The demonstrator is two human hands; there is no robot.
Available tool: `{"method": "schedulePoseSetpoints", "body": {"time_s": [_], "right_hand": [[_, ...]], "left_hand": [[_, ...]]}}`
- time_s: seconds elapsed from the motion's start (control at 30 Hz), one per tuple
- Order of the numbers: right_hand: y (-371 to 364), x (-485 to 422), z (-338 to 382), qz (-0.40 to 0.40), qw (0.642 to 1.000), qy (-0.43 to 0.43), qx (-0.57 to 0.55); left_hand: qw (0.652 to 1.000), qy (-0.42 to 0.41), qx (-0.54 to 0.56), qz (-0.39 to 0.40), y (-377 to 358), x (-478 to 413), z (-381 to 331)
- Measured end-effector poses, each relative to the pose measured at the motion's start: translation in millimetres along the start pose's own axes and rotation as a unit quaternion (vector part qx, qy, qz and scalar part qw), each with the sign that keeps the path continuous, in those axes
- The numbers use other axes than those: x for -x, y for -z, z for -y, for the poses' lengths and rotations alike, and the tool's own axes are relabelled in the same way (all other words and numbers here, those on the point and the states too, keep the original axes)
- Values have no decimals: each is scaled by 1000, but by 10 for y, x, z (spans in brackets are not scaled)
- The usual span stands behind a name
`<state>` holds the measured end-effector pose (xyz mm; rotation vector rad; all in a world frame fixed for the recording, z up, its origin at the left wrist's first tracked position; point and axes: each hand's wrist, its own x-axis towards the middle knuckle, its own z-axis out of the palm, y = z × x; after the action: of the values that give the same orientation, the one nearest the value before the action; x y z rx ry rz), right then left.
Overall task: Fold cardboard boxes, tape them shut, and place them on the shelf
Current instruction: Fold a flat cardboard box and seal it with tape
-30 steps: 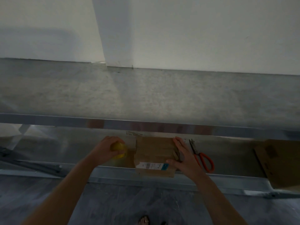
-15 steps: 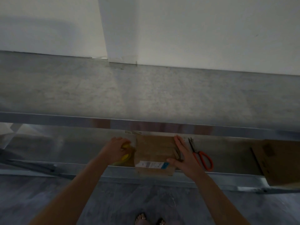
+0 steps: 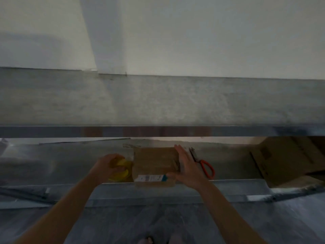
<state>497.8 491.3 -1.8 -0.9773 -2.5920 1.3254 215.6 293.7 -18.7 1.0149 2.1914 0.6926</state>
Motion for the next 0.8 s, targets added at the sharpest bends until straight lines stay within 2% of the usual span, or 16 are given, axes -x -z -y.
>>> {"method": "schedulePoseSetpoints", "body": {"time_s": [0.1, 0.2, 0.27, 0.43, 0.63, 0.8], "right_hand": [[28, 120, -216, -26, 998, -9, -56], [25, 265, -690, -91, 995, -46, 1], [-2, 318, -1004, -134, 986, -62, 83], [-65, 270, -1257, -110, 962, -78, 239], [-57, 89, -1087, -120, 935, -216, 255], [-46, -104, -1133, -123, 916, -291, 249]], "left_hand": [[1000, 3, 1, -6, -55, 16, -22], [1000, 4, 4, -10, -78, 41, -54], [1000, 4, -4, -18, -93, 64, -71], [999, 8, -31, -38, -167, 161, -132], [998, 18, -45, -41, -189, 236, -161], [998, 20, -45, -46, -181, 312, -175]]}}
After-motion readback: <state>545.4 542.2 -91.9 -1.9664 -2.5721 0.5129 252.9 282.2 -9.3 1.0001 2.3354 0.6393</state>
